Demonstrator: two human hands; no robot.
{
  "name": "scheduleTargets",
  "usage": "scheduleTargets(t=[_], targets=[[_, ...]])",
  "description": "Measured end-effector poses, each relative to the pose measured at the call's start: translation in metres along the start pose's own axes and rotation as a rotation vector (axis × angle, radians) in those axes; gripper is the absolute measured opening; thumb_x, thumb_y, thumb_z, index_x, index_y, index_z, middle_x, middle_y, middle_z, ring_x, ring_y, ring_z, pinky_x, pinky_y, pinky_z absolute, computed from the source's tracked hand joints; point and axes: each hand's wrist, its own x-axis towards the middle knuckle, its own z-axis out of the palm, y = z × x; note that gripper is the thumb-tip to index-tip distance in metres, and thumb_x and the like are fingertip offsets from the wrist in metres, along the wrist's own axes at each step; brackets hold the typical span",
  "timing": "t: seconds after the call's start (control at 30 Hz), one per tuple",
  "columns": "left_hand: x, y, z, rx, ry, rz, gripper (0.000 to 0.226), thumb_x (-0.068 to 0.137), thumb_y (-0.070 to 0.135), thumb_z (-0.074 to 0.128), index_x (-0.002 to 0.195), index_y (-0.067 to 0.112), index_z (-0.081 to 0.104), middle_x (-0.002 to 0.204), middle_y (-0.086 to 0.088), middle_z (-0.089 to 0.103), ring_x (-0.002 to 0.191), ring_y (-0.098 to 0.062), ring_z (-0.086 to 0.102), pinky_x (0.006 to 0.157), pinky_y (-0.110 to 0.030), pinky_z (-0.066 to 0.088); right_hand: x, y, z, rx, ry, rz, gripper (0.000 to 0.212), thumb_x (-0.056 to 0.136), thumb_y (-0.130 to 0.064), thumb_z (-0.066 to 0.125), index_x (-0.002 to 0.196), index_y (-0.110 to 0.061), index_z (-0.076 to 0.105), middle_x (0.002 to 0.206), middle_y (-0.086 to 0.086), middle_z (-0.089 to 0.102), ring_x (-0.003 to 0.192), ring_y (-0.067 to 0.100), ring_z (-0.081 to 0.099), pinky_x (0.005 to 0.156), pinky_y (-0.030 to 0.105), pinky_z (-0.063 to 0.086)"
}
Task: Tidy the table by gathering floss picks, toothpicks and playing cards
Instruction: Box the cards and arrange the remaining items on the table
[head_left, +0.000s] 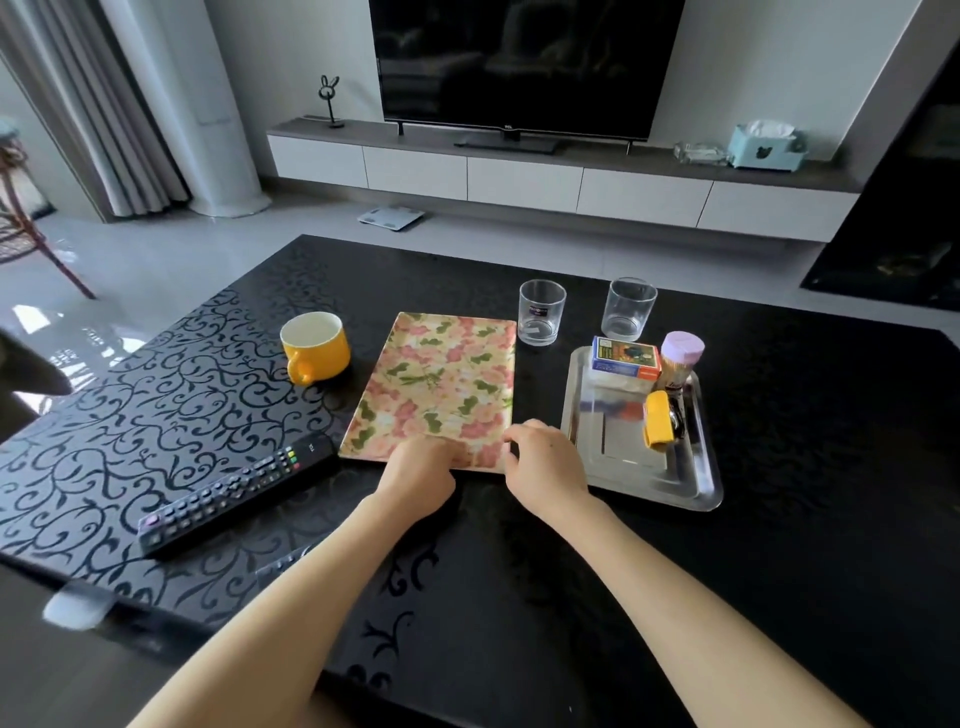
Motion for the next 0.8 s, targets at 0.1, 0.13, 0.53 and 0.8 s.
scheduleTargets(t=[0.1,0.13,0.53,0.8], targets=[[0.010,-0.008,-0.018,0.005,0.140,-0.024,0.039,0.084,0.004,0.050,0.114,0.021,0.068,0.129,0.004,0.060,0.120,-0.020,0.052,0.093,-0.031,0.047,0.029,-0.001,-0.011,-0.003,0.032,-0.006,0.028,0.092,-0.016,0.049,0.116,-0.011,0.062,0.112,0.006,0.059,0.104,0.026,0.055,0.083,0.033,0.046],[0.014,-0.015,-0.028,0.024,0.240,-0.046,0.034,0.085,0.007,0.053,0.112,0.020,0.068,0.128,0.003,0.060,0.118,-0.021,0.052,0.091,-0.031,0.047,0.040,-0.002,-0.014,-0.008,0.040,-0.010,0.030,0.091,-0.015,0.050,0.119,-0.011,0.061,0.113,0.006,0.059,0.104,0.025,0.055,0.082,0.033,0.046],[0.087,-0.128,-0.091,-0.653,0.550,-0.812,0.082,0.067,0.029,0.082,0.127,0.001,0.033,0.124,-0.022,0.052,0.115,-0.039,0.050,0.094,-0.045,0.044,0.191,0.022,-0.021,0.508,0.302,0.593,0.087,0.075,-0.030,0.077,0.141,-0.007,0.025,0.141,0.015,0.042,0.122,0.032,0.050,0.091,0.039,0.048],[0.094,-0.148,-0.053,-0.930,0.663,-0.744,0.082,0.058,0.023,0.088,0.126,0.018,0.042,0.126,-0.001,0.055,0.116,-0.022,0.051,0.090,-0.030,0.039,0.237,0.058,0.013,0.661,0.243,0.693,0.099,0.070,-0.032,0.081,0.144,-0.020,0.017,0.143,0.012,0.039,0.124,0.034,0.045,0.099,0.045,0.044]])
